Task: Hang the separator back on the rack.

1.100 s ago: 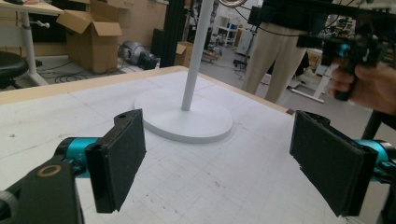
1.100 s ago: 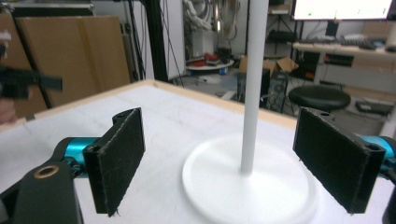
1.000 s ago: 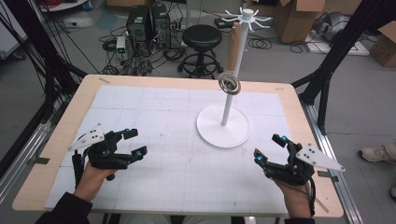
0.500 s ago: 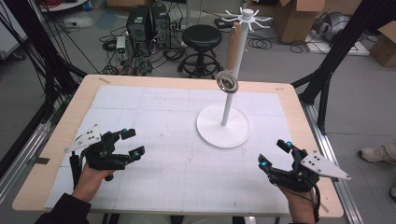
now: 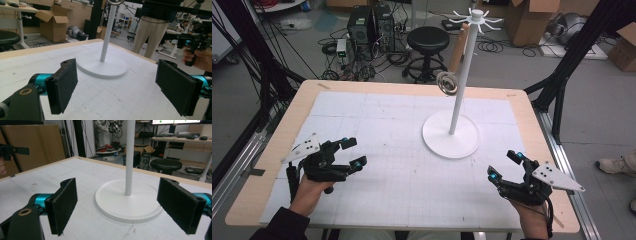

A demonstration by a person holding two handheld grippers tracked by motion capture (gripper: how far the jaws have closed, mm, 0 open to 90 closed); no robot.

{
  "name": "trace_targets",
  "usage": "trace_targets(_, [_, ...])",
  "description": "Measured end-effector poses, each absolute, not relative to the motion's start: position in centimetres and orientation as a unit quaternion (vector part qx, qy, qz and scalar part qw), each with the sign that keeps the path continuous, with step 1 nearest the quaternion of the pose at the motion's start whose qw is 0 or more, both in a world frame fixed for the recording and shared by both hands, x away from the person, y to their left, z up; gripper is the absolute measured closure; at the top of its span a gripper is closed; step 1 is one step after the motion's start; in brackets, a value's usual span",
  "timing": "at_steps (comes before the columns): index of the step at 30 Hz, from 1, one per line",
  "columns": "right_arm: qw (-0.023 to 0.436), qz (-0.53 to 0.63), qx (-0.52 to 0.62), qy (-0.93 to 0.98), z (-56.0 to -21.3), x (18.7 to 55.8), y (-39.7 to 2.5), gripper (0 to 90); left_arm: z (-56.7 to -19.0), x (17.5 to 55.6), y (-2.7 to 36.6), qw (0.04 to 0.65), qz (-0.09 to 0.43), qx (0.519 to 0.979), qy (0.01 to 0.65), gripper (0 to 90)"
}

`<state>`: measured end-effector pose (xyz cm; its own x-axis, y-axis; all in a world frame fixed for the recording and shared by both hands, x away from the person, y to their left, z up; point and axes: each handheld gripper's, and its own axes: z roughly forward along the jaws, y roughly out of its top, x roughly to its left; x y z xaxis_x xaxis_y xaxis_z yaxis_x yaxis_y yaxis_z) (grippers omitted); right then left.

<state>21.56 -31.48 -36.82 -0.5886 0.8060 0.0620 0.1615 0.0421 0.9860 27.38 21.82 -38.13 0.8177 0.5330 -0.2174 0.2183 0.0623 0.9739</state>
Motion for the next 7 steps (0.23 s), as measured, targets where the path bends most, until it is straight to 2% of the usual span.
trace_targets(7, [0.272,0.59,0.365,0.667,-36.93,21.63,-31.65,15.5,-38.14,27.42,21.8,0.674,0.116,0.674,0.28,18.3])
